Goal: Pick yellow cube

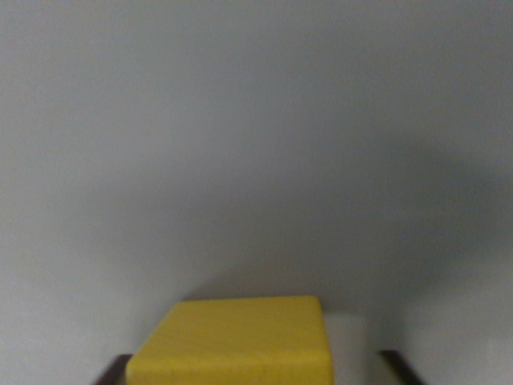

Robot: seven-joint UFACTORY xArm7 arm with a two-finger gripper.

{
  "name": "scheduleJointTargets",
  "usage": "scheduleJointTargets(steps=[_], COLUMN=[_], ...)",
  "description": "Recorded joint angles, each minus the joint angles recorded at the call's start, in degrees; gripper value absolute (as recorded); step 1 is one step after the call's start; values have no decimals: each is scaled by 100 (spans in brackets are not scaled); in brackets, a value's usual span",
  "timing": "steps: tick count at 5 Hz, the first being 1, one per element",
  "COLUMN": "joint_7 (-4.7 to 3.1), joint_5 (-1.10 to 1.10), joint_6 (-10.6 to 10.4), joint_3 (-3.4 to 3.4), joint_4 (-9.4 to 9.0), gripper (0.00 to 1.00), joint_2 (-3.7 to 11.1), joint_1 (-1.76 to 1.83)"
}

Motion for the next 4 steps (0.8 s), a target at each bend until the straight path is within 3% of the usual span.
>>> scheduleJointTargets(steps=[4], joint_7=[7], joint_5=[-8], joint_6=[100], joint_3=[-4], joint_4=[66], gripper=[100], joint_2=[-34], joint_1=[3])
